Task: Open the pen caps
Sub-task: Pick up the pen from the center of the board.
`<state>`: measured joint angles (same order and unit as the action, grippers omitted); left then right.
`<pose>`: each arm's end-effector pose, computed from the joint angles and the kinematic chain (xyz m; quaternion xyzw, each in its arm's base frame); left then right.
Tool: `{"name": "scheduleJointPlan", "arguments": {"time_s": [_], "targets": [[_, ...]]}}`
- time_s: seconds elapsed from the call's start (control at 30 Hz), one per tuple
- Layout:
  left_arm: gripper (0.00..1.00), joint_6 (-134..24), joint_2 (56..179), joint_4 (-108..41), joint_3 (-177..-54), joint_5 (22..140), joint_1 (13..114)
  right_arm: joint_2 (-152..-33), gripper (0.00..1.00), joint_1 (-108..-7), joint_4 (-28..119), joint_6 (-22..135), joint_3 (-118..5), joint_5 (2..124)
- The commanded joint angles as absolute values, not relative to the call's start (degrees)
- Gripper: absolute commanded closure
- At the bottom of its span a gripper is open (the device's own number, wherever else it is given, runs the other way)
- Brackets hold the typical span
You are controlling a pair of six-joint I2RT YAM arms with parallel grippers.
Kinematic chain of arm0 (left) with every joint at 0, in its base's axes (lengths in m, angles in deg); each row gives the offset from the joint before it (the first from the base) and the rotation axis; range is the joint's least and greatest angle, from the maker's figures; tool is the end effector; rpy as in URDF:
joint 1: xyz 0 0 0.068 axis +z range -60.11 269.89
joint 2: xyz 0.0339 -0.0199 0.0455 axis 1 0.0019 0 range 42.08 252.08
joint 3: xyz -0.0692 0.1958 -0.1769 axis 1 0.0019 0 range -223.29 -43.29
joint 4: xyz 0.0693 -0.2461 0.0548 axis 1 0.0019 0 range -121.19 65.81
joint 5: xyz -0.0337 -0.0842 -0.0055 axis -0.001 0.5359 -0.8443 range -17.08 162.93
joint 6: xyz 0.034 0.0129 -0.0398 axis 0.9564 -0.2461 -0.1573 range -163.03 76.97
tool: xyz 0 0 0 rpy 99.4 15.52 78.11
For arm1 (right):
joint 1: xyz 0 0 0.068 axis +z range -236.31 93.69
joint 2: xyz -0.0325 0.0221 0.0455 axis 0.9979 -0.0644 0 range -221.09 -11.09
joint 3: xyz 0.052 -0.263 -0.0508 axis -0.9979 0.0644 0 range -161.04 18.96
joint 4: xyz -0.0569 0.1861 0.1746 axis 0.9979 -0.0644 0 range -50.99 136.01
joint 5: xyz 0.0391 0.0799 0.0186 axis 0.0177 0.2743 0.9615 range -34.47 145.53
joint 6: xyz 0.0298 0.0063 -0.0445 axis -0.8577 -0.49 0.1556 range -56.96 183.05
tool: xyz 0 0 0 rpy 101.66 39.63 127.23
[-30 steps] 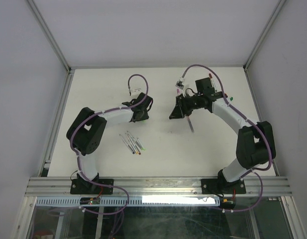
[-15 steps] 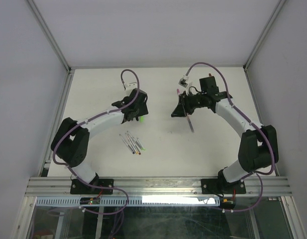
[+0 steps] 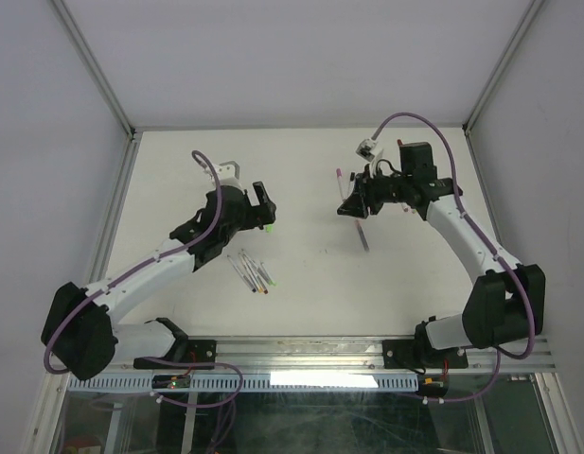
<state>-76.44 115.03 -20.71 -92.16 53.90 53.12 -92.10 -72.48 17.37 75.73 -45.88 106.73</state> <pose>0.2307 -0.1580 0.2596 -0.0512 0.8750 -0.1440 0.4594 0.2837 0.0983 0.2958 -0.3525 0.7723 0.4023 0.3426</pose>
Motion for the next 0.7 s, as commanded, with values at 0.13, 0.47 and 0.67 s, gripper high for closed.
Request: {"name": "scheduleJointPlan", "arguments": {"time_s": [0.13, 0.47, 0.67], "targets": [[0.01, -70.8, 102.0, -35.5, -83.3, 58.4, 53.1, -85.0, 0.56, -74.2, 22.5, 78.3, -46.2, 97.8], [0.01, -68.6, 96.4, -35.8, -78.9, 61.6, 53.2, -89.9, 0.27, -74.2, 19.2, 78.1, -51.1, 101.5], [0.01, -71.2, 93.1, -37.6, -75.1, 63.3, 53.2, -87.8, 0.26, -74.3, 24.9, 80.5, -41.3, 99.8]]}}
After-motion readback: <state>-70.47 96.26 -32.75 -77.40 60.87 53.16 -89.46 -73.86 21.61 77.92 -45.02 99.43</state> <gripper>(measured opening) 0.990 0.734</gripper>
